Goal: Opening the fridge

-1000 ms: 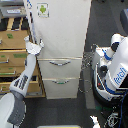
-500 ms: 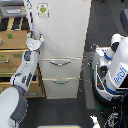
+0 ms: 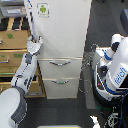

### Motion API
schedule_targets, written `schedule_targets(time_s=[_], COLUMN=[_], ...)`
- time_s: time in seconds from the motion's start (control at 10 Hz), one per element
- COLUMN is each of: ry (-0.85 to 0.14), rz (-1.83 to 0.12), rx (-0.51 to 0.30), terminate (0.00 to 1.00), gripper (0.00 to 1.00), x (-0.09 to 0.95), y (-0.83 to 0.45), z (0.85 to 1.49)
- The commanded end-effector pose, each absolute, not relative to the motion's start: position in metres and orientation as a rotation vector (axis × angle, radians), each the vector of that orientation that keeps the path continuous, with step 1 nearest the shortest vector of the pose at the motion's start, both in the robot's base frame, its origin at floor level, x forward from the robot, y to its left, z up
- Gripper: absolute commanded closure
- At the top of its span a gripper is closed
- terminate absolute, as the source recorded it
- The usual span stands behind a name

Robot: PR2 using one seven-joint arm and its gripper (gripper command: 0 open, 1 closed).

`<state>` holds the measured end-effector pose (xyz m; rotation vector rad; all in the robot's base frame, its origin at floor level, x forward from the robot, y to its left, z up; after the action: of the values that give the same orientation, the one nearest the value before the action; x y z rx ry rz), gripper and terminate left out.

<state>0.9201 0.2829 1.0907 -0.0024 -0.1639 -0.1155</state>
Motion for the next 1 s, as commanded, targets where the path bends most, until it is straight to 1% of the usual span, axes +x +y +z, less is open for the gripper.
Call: schedule_targets(time_s=[0.1,1.0], ry=[-0.15,-0.127], rz=[-0.133,-0.144], rx=[-0.016,-0.028], terminate=[0.0,0.0], gripper=[1.0,1.0], x=[0.928,0.9253], y=[0.2776,0.283], z=[1.0637,1.0567])
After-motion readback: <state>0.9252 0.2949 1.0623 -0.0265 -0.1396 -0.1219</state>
